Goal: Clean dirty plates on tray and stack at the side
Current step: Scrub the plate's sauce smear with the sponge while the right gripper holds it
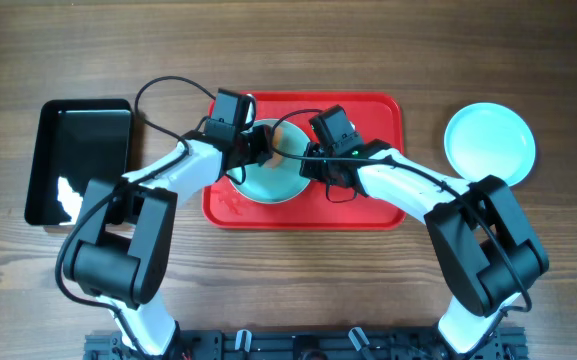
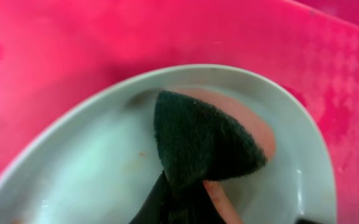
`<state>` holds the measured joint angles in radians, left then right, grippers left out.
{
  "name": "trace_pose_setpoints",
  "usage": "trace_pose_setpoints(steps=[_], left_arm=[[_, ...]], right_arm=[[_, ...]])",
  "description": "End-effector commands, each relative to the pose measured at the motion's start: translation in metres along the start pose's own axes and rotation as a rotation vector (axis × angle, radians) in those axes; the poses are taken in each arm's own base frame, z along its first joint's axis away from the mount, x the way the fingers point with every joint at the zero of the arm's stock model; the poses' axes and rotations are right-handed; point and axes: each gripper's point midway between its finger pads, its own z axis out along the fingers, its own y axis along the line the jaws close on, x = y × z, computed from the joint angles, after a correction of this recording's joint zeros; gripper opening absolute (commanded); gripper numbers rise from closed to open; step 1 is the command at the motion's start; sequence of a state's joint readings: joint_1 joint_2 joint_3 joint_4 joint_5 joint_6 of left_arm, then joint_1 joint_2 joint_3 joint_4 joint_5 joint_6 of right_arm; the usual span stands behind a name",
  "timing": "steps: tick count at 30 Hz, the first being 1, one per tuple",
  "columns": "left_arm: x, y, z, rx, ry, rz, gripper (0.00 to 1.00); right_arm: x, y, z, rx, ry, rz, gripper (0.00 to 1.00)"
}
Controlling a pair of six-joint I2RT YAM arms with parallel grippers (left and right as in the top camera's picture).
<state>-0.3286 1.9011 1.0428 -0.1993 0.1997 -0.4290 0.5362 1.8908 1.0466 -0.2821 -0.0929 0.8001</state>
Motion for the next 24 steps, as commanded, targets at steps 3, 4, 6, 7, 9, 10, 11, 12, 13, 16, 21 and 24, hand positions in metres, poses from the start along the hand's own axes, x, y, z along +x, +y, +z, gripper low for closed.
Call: trace_pose_setpoints(steps=[3, 4, 6, 7, 9, 10, 11, 12, 13, 16, 21, 24], left_arm=[[0.018, 0.088, 0.000, -0.259, 0.067, -0.125, 0.04], [0.020, 0.094, -0.002, -0.269, 0.077, -0.139, 0.04], [0.025, 0.108, -0.007, -0.296, 0.106, -0.175, 0.04], [0.026, 0.113, -0.009, -0.305, 0.116, -0.188, 0.04], [0.028, 0.122, -0.014, -0.319, 0.127, -0.212, 0.04], [0.028, 0.125, -0.016, -0.324, 0.131, -0.222, 0.04], [0.028, 0.127, -0.019, -0.326, 0.131, -0.230, 0.04], [0.027, 0.128, -0.021, -0.327, 0.130, -0.231, 0.04], [0.026, 0.129, -0.025, -0.328, 0.126, -0.234, 0.04], [0.017, 0.123, -0.037, -0.315, 0.092, -0.229, 0.04], [-0.009, 0.105, -0.068, -0.271, -0.016, -0.209, 0.04], [-0.027, 0.091, -0.094, -0.235, -0.103, -0.192, 0.04]], right_arm=[[0.026, -0.052, 0.023, 0.171, 0.055, 0.026, 0.04], [0.026, -0.052, 0.023, 0.171, 0.055, 0.026, 0.04], [0.026, -0.052, 0.023, 0.171, 0.055, 0.026, 0.04], [0.026, -0.052, 0.023, 0.171, 0.055, 0.026, 0.04], [0.026, -0.052, 0.023, 0.171, 0.055, 0.026, 0.04], [0.026, -0.052, 0.023, 0.172, 0.055, 0.027, 0.04], [0.026, -0.052, 0.023, 0.172, 0.055, 0.026, 0.04], [0.026, -0.052, 0.023, 0.172, 0.055, 0.027, 0.04], [0.026, -0.052, 0.023, 0.172, 0.055, 0.027, 0.04], [0.026, -0.052, 0.023, 0.172, 0.055, 0.027, 0.04], [0.026, -0.052, 0.023, 0.172, 0.055, 0.027, 0.04], [0.026, -0.052, 0.023, 0.172, 0.055, 0.027, 0.04]])
